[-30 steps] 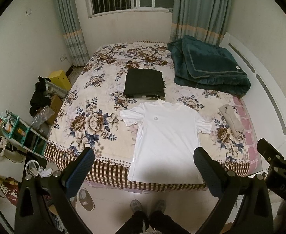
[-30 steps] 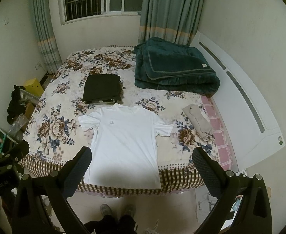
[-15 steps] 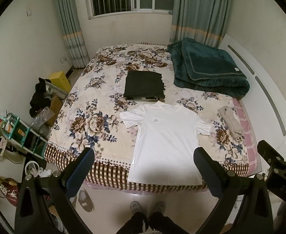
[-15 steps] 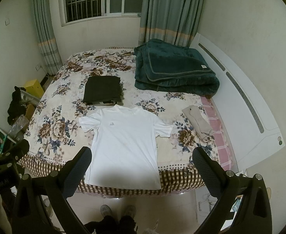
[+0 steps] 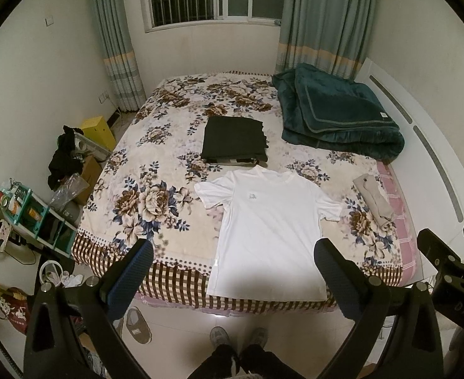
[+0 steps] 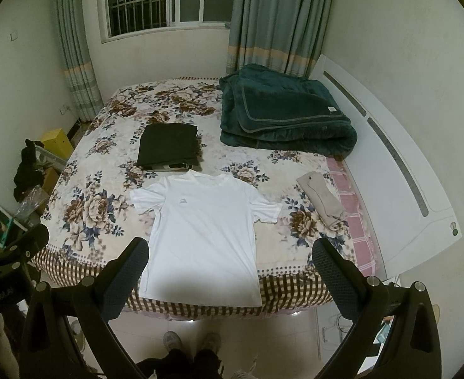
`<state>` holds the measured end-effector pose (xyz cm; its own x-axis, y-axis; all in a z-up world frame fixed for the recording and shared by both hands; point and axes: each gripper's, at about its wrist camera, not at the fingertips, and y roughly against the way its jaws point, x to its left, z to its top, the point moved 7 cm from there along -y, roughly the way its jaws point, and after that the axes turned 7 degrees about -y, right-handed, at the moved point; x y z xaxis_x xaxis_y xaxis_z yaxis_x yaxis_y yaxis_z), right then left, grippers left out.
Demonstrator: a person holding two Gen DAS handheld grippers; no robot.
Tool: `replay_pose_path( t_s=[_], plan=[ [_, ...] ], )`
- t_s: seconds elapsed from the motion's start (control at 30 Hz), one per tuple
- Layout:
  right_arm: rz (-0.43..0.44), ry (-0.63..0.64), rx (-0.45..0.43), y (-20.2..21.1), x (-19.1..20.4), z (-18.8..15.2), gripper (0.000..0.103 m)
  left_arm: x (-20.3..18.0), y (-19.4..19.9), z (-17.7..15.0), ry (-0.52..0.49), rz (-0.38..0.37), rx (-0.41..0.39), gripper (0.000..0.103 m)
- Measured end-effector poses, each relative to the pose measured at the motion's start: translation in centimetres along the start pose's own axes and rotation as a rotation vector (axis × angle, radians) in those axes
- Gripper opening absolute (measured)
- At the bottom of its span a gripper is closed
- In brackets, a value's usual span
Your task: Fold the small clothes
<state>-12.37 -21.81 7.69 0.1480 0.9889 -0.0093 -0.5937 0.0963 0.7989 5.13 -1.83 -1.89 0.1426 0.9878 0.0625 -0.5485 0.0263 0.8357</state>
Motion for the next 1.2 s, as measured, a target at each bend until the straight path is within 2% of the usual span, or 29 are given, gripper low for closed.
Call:
replay_pose_path(
  t_s=[0.23, 0.57, 0.67, 0.7, 0.77, 0.87, 0.97, 1.07, 1.13, 1.17, 1.2],
  plan=[
    [0.001, -0.002, -0.003, -0.1, 0.0, -0.2, 0.103, 0.0, 0.2, 0.4, 0.001, -0.001, -0.006, 0.103],
    [0.01, -0.014, 0.011, 1.0, 1.0, 1.6, 0.103, -0.1, 0.2, 0.8, 0.003, -0.006, -0.007, 0.103],
    [0.012, -0.044, 0.031, 0.1, 1.2, 2.2, 0.103, 0.2, -0.7, 1.6, 0.005, -0.006, -0.007, 0.103],
    [0.021, -0.06, 0.041, -0.8, 1.4, 1.3, 0.103, 0.2, -1.5, 2.2, 0.006, 0.0, -0.009, 0.103],
    [0.045, -0.103, 0.063, -3.5, 1.3, 0.0, 0.103, 1.2, -3.3, 2.2, 0.008, 0.013, -0.017, 0.103],
    [0.033, -0.186, 0.113, -8.7, -0.4, -1.4, 0.103, 1.8, -7.2, 3.0, -0.001, 0.05, -0.028, 0.103],
    [-0.02, -0.255, 0.144, -14.2, -2.7, -3.0, 0.103, 2.1, -12.0, 3.4, -0.004, 0.091, -0.018, 0.103],
    [-0.038, -0.358, 0.2, -21.9, -6.0, -3.9, 0.103, 2.1, -17.1, 3.2, 0.008, 0.125, 0.019, 0.103],
    [-0.017, -0.447, 0.234, -27.0, -9.1, -5.4, 0.103, 1.6, -21.5, 3.6, 0.012, 0.157, 0.055, 0.103],
    [-0.004, -0.498, 0.254, -29.9, -10.7, -6.0, 0.103, 2.0, -22.6, 2.7, 0.013, 0.169, 0.065, 0.103],
    [0.021, -0.567, 0.28, -34.0, -12.6, -6.5, 0.103, 1.8, -25.0, 2.7, 0.017, 0.187, 0.077, 0.103]
  ],
)
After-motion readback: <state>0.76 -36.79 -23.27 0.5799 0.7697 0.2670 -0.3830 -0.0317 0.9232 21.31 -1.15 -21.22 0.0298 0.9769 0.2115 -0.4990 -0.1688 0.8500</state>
